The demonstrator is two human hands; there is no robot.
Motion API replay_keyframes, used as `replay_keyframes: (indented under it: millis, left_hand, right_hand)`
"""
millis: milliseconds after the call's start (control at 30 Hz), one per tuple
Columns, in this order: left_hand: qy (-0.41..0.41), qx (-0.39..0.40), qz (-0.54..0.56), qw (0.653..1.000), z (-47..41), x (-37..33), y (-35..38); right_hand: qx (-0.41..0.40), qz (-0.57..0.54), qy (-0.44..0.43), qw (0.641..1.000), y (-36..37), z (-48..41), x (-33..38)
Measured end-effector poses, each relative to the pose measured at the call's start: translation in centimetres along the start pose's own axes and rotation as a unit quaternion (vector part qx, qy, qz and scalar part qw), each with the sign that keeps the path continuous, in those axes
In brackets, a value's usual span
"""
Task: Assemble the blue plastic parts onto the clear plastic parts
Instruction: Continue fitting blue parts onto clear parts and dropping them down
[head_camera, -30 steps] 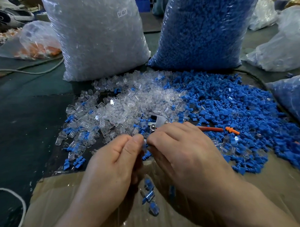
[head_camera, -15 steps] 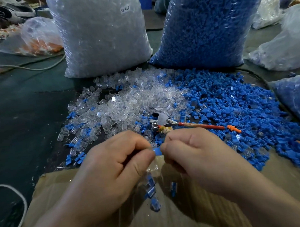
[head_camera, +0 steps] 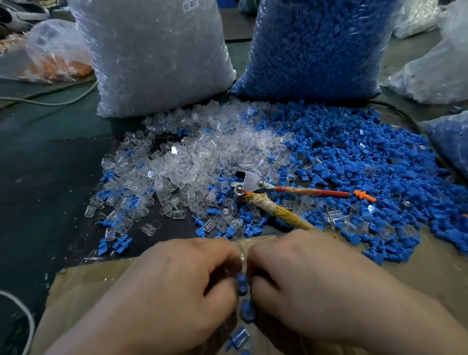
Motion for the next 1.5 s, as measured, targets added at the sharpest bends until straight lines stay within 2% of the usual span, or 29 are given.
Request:
replay_keyframes:
  millis: [67,133,233,333,400,500,867,1000,1133,1400,1500]
  left_hand:
    - [-0.050,-0.083,0.014,0.995,0.1,1.1,-0.5]
    - [-0.105,-0.150,-0.031,0.983,-0.1,1.9,-0.9]
    - [-0.153,-0.161,-0.113,0.969,-1.0,2.2,-0.5]
    - [-0.130,-0.141,-0.125,0.973,-2.1,1.8,-0.1]
    - [-0.106,-0.137,-0.086,0.981,-2.2,1.6,-0.1]
    - [-0.086,-0.177,-0.032,0.980,-2.0,1.8,-0.2]
    - [-0.031,-0.273,0.054,0.960,-2.2,2.3,0.0]
    - [-0.030,-0.286,0.084,0.954,-1.9,2.4,0.0]
    - [-0.032,-0.283,0.101,0.953,-1.8,2.6,0.0]
    - [-0.031,-0.289,0.122,0.949,-1.7,2.7,0.0]
    - [-0.027,-0.289,0.122,0.949,-1.7,2.6,0.1]
  right_hand:
    - [-0.059,-0.017,0.036,0.997,-0.4,-0.1,-0.8]
    - [-0.130,-0.017,0.067,0.989,-0.6,-0.5,-1.2]
    - [-0.180,0.044,0.072,0.980,0.0,-1.9,-1.0]
    - [-0.206,0.089,0.068,0.972,0.2,-3.0,-0.5]
    - [-0.211,0.092,0.064,0.971,0.1,-3.3,-0.4]
    - [-0.217,0.062,0.063,0.972,0.0,-3.3,-0.6]
    - [-0.255,-0.090,-0.015,0.962,-0.2,-3.0,-2.2]
    - [-0.268,-0.196,-0.026,0.943,-0.3,-3.0,-2.8]
    - [-0.240,-0.316,-0.030,0.917,0.1,-3.1,-3.2]
    - [-0.233,-0.354,-0.027,0.905,0.0,-3.0,-3.2]
    - [-0.216,-0.419,-0.031,0.881,0.0,-2.9,-3.1]
Point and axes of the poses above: each hand's wrist, its own z-axis away from the middle knuckle, its own y-axis out of the palm, x = y × z, the point moved 4 cm from there along -z, towards the middle knuckle, and after that the axes turned 13 degrees about x, right-handed, at the moved point
